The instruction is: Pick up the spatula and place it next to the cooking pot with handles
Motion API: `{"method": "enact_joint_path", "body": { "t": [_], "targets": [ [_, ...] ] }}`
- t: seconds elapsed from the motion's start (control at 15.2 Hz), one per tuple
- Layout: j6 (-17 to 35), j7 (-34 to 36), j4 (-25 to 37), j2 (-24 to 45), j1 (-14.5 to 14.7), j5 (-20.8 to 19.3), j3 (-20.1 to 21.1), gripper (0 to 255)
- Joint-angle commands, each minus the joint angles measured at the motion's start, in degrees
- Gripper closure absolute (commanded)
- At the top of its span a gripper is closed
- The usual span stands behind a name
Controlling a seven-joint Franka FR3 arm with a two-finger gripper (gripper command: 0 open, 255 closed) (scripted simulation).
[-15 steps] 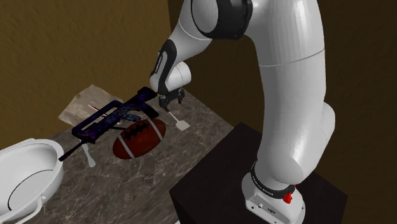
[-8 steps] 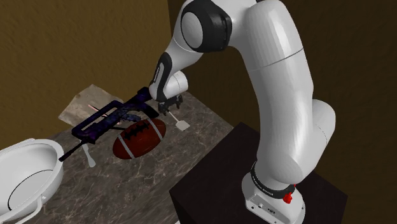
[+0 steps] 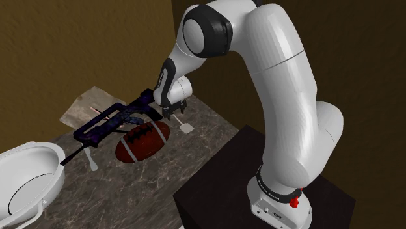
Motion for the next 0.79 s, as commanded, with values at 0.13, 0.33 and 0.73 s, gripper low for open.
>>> {"method": "enact_joint_path", "body": {
  "t": [0.13, 0.33, 0.73],
  "targets": [
    [0.0, 0.0, 0.0, 0.0, 0.0, 0.0, 0.0, 255],
    [0.0, 0.0, 0.0, 0.0, 0.0, 0.0, 0.0, 255],
    [0.0, 0.0, 0.0, 0.0, 0.0, 0.0, 0.0, 255]
  ]
}}
